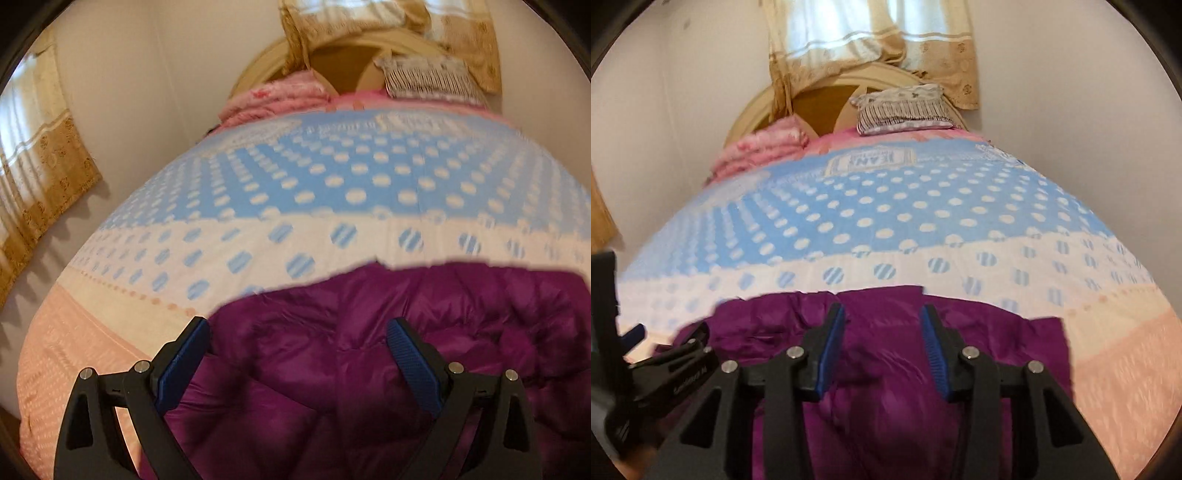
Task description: Fold large clothes
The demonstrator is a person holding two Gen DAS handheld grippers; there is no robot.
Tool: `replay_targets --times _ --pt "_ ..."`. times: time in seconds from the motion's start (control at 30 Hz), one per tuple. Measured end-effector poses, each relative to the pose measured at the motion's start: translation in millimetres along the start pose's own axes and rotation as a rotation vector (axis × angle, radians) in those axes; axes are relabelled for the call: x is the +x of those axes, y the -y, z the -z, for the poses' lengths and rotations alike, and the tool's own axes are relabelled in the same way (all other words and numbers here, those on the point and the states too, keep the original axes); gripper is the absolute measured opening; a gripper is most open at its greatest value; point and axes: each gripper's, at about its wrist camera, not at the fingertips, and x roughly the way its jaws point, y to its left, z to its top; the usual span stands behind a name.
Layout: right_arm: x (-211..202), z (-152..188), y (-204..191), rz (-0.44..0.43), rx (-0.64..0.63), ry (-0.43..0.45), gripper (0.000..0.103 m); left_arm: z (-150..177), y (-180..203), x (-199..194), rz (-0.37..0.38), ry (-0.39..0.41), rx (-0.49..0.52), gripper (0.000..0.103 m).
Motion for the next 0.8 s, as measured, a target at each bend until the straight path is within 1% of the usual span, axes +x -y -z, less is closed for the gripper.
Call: replay_targets --times 0.03,0.1,0.17,0.2,0.37,0.5,0.63,0.8 --pt "13.5 6.1 -1.4 0.0 -0.012 -0.032 0.046 3.8 4.3 8.1 -0.001 -0.021 0.018 0.097" --pt "28.2 18.6 4.1 0.011 -0.003 -0.068 0.044 13.0 10.5 19.3 0.006 -0.053 0.036 0.097" --pt "40.2 32.5 12.2 0.003 0.01 -0.101 0.044 17.4 7.4 24.8 0.048 -0.069 0.006 0.097" --pt "45.3 38.1 17.4 -0.011 0.029 -0.118 0.045 17.7 6.7 24.5 0.056 -0.068 -0.003 0.097" --pt "51.3 38.7 25.2 -0.047 0.065 -0.141 0.045 17.8 10.4 27.1 0.058 -0.072 -0.005 0.098" --pt "55.4 39.5 21.4 -0.032 0.051 -0.157 0.045 18.6 14.1 29.2 0.045 -0.07 0.003 0.099" --pt "60.5 38.0 13.4 0.001 0.02 -0.167 0.046 18.9 14.6 29.8 0.038 -0.069 0.006 0.099" --pt "62.1 38.6 10.9 0.01 0.012 -0.17 0.046 18.8 14.4 29.7 0.039 -0.069 0.006 0.099"
